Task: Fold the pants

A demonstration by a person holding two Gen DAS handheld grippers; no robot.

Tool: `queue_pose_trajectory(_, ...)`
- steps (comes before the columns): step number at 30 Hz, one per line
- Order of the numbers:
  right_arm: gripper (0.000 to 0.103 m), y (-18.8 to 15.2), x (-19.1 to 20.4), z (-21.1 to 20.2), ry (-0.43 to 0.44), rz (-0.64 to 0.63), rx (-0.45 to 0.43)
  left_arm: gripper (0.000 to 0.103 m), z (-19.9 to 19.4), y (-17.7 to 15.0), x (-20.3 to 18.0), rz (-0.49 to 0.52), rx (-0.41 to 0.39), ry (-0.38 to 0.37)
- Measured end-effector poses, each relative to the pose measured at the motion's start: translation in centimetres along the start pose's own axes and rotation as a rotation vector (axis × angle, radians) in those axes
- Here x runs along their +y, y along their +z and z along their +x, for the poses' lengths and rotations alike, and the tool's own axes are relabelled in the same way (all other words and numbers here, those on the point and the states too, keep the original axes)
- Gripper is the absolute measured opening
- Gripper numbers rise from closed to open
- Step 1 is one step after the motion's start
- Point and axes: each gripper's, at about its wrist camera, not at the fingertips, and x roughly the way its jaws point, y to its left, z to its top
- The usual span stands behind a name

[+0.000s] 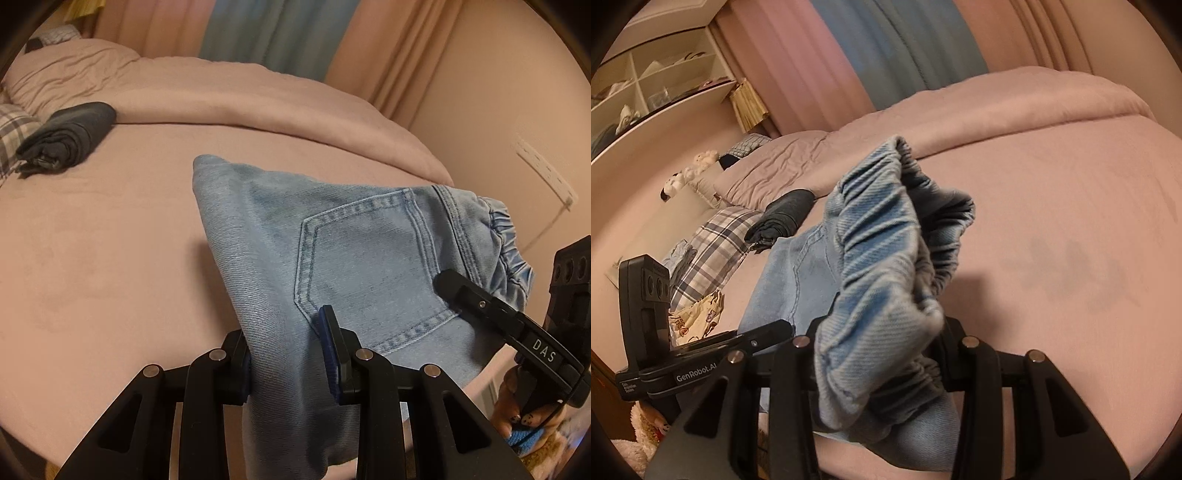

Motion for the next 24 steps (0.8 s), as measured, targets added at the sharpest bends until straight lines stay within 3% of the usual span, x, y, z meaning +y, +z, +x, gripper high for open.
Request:
queue_pose_trajectory(6,0.041,1.7,-0.7,4.2,0.017,-0.002,0.055,0.029,2.9,2.0,2.2,-0.039,0.016,0.052)
queue_pose_trajectory(12,0.041,1.1,-1.9,8.8,0.014,0.039,0.128,0.029,5.8,1.5,4.5,-0.069,0.081,0.111)
queue_pose_trajectory(17,0.053,-0.6,-3.3,11.3,-0.063,0.049,0.206,0.029,7.1,0.4,4.9,-0.061,0.093,0.141)
queue_pose_trajectory(21,0.057,-1.0,-4.3,11.4,-0.047,0.090,0.215,0.036,7.8,0.2,4.7,-0.053,0.109,0.188)
queue_pose_trajectory(24,0.060,-1.1,-3.4,11.3,-0.080,0.044,0.206,0.043,7.6,-0.3,4.7,-0.065,0.109,0.213)
